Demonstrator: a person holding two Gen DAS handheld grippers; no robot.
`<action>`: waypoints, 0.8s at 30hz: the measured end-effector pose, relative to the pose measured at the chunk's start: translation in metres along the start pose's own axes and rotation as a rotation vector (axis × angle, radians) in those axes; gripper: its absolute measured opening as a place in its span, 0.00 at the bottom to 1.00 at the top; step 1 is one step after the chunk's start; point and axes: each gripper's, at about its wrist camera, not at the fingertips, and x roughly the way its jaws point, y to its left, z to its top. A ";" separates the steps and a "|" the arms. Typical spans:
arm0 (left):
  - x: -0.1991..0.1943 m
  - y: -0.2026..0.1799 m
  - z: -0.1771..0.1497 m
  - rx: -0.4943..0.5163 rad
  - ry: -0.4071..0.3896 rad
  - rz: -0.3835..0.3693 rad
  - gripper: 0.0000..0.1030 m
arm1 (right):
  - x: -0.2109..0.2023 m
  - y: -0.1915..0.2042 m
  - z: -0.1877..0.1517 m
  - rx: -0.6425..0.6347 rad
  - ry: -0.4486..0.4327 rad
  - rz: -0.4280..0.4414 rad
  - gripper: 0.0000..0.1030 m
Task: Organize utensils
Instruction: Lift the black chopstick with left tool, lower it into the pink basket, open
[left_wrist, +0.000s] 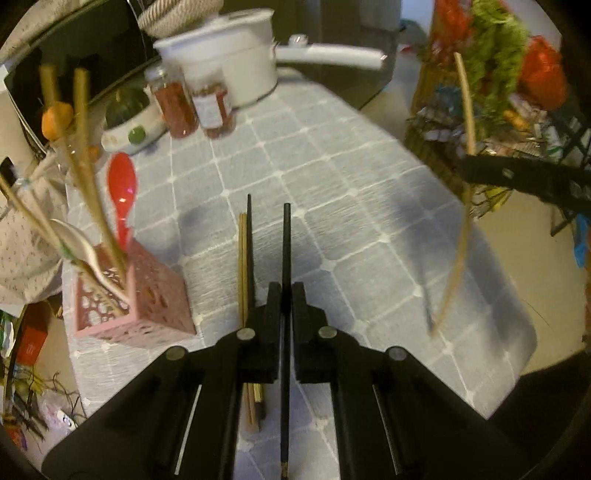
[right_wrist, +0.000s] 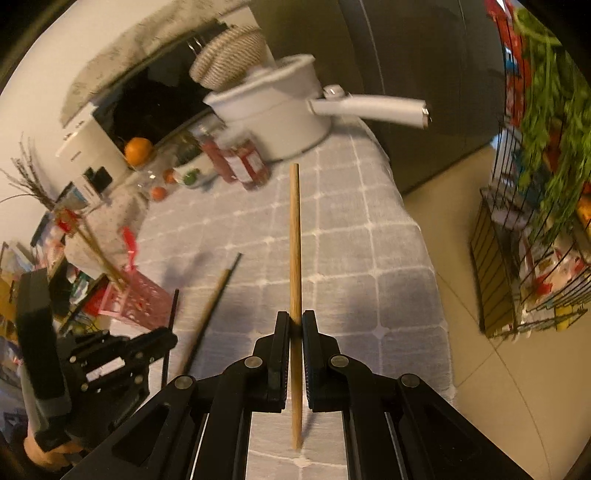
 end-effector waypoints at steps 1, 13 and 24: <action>-0.006 0.002 -0.003 0.003 -0.016 -0.009 0.06 | -0.004 0.004 0.000 -0.007 -0.013 0.000 0.06; -0.079 0.025 -0.025 -0.050 -0.244 -0.091 0.06 | -0.050 0.060 0.000 -0.172 -0.191 -0.025 0.06; -0.148 0.054 -0.034 -0.145 -0.452 -0.129 0.06 | -0.073 0.094 0.000 -0.250 -0.247 0.017 0.06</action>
